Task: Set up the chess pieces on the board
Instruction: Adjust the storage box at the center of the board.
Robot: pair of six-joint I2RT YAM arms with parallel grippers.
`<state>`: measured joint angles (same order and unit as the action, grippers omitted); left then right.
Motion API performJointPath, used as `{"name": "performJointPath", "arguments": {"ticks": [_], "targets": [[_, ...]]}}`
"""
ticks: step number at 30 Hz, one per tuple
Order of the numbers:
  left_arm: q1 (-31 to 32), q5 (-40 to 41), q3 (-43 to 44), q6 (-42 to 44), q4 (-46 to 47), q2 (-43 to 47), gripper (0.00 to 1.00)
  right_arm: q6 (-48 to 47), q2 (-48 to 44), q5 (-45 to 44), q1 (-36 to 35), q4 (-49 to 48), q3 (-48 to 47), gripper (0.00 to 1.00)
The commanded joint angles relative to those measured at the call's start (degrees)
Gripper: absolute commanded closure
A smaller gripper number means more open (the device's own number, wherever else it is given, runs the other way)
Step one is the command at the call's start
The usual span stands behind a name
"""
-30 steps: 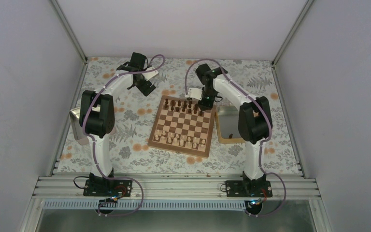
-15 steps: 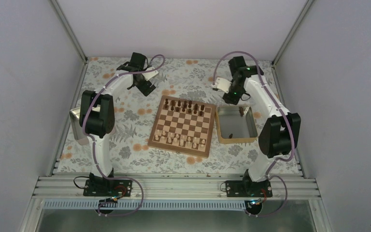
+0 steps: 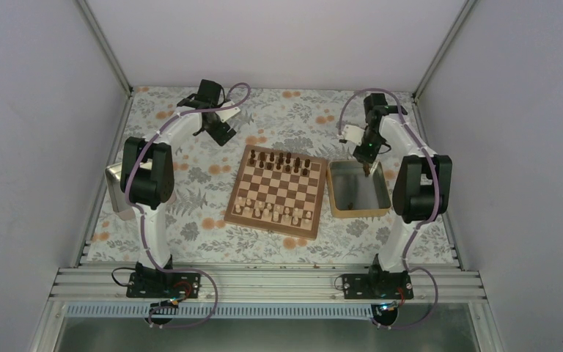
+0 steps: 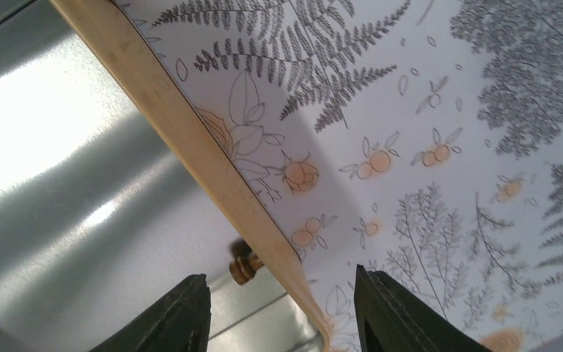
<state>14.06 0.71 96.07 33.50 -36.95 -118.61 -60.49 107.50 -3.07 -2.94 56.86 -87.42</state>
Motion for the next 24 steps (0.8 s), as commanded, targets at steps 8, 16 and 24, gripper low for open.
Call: {"name": "performJointPath", "arguments": {"ticks": [8,16,24], "targets": [[0.52,0.31,-0.25,0.49,-0.14,-0.24,0.00,-2.77,2.37,2.61,-0.29,2.16,0.16,0.46],[0.61,0.63,-0.63,0.52,-0.05,0.24,0.00,-2.91,6.99,3.07,-0.28,0.57,-2.10,0.53],[0.58,0.83,-0.62,0.60,-0.05,0.17,0.00,-2.13,10.11,3.18,-0.13,0.33,-4.41,0.76]]}}
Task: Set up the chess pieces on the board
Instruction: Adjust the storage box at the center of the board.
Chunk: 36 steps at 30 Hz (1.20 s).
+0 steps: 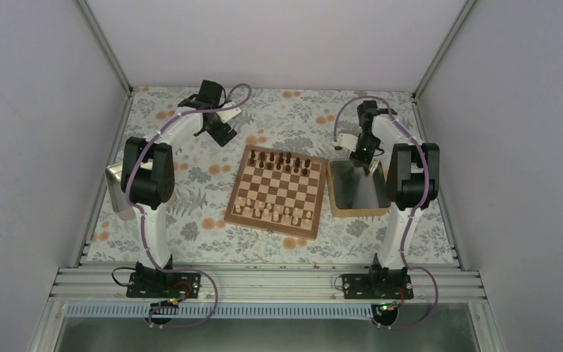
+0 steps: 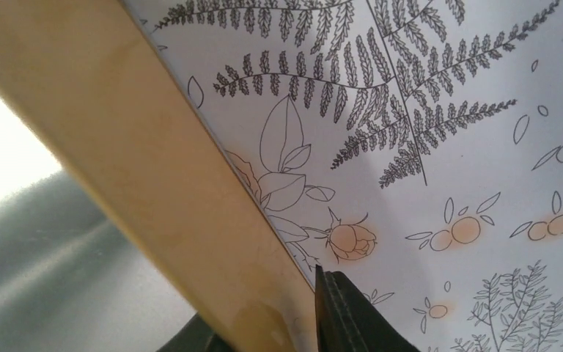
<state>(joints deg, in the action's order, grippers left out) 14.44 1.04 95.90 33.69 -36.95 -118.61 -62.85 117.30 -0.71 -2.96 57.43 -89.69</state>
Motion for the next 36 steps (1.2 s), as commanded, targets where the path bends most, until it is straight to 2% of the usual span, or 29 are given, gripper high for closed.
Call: {"name": "performJointPath", "arguments": {"ticks": [1,10,22,27,36], "targets": [[0.18,0.48,-0.45,0.41,-0.05,0.07,0.00,0.40,0.05,0.57,0.02,-0.23,-2.04,0.78],[0.49,-0.17,0.11,0.32,-0.23,-0.79,0.00,1.38,-2.91,-3.13,3.40,-1.67,1.44,0.84],[1.06,-0.27,0.43,0.31,-0.32,-1.24,0.00,3.27,-4.26,-6.37,11.71,-2.61,3.63,0.90],[1.34,-0.15,0.81,0.25,-0.57,-1.68,0.00,6.97,-4.13,-4.88,14.48,-1.19,3.99,0.95],[2.05,-0.09,1.17,0.21,-0.76,-2.53,0.00,12.70,-5.11,-3.17,19.39,2.46,7.36,0.96]]}}
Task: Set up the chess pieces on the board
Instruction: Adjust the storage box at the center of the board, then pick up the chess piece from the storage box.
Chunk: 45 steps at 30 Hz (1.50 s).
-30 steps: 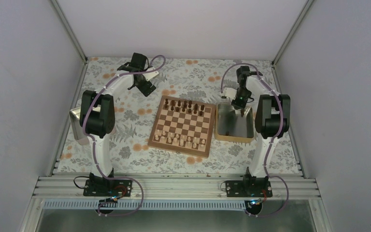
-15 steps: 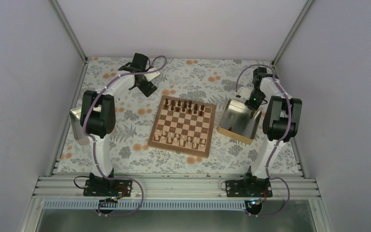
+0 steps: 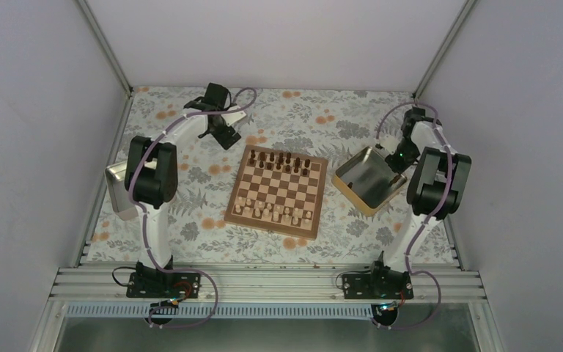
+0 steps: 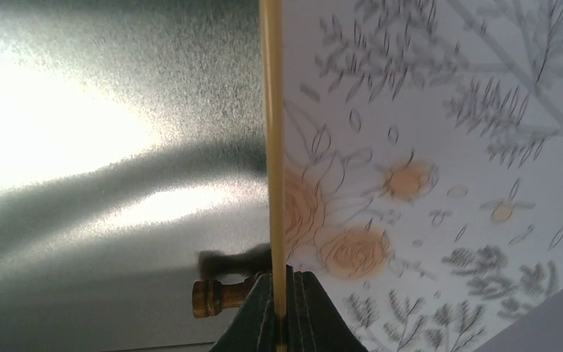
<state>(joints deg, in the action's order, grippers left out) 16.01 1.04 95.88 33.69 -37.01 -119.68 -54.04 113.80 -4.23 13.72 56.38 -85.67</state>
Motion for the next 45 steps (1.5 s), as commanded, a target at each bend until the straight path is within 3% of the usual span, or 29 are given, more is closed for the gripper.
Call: {"name": "performJointPath", "arguments": {"ticks": [1,16,23,26,33,45], "targets": [[0.48,-0.10,1.21,0.23,-0.69,-1.59,0.00,4.39,-2.04,0.36,3.27,3.48,3.76,0.96],[1.07,-0.17,2.11,0.14,-1.26,-2.70,0.00,12.16,-8.78,6.03,8.75,3.87,9.97,0.91],[1.07,0.72,2.22,0.10,-1.44,-2.59,0.00,6.54,-14.74,6.15,7.93,1.15,7.14,0.62],[1.20,1.02,2.47,0.21,-1.57,-2.67,0.00,2.79,-14.88,5.25,4.93,3.72,4.91,0.57],[1.45,2.58,1.96,0.32,-0.91,-2.98,0.00,-6.42,-16.33,4.76,-6.06,4.09,8.05,0.57],[1.49,3.44,1.49,0.58,-0.43,-2.97,0.00,-3.09,-9.32,8.21,-14.48,4.35,9.92,0.69]]}}
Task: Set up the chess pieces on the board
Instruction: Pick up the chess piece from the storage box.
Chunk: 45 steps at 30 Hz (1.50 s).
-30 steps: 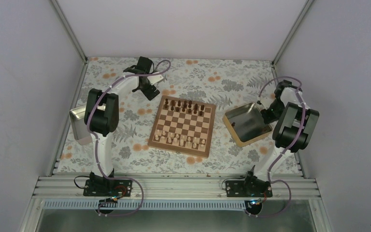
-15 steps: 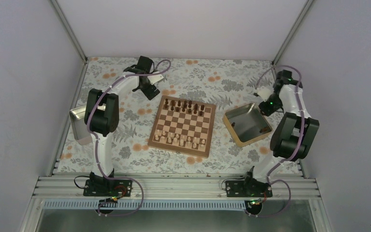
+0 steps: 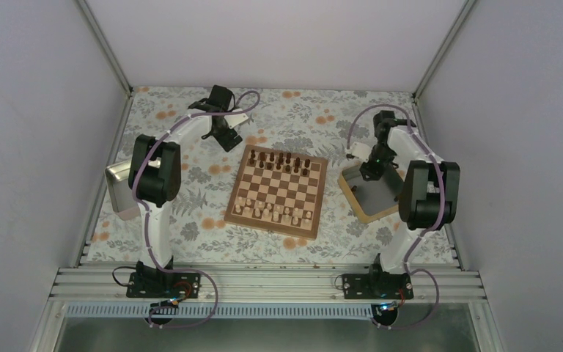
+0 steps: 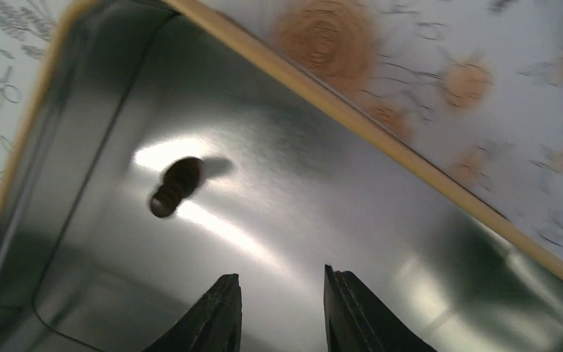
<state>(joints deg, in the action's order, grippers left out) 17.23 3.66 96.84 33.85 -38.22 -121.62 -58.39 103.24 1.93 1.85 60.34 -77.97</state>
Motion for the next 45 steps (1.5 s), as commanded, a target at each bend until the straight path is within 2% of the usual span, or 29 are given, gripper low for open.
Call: {"name": "performJointPath", "arguments": {"ticks": [1,9,20,29,35,40,45], "targets": [[0.27,0.77,0.51,0.43,0.78,-1.11,0.00,1.53,1.21,2.51,-3.44,0.32,2.95,0.69],[0.32,0.73,0.65,0.41,0.69,-1.29,0.00,3.70,0.81,4.92,-7.36,-1.34,6.69,0.68],[0.32,0.64,0.68,0.32,0.54,-1.26,0.00,4.43,0.58,4.50,-7.94,-3.24,8.66,0.70],[0.32,0.41,0.78,0.34,0.43,-1.25,0.00,4.68,-0.03,2.24,-7.92,-3.30,8.60,0.83],[0.33,0.27,0.68,0.33,0.51,-1.16,0.00,4.86,-1.32,1.02,-7.76,-1.80,7.06,0.84],[0.27,0.16,0.54,0.34,0.60,-0.90,0.00,4.86,-2.22,-0.18,-7.70,-1.39,5.95,0.90],[0.34,0.33,0.22,0.34,0.77,-0.49,0.00,4.66,-3.27,-0.85,-7.65,2.05,0.99,0.94]]}}
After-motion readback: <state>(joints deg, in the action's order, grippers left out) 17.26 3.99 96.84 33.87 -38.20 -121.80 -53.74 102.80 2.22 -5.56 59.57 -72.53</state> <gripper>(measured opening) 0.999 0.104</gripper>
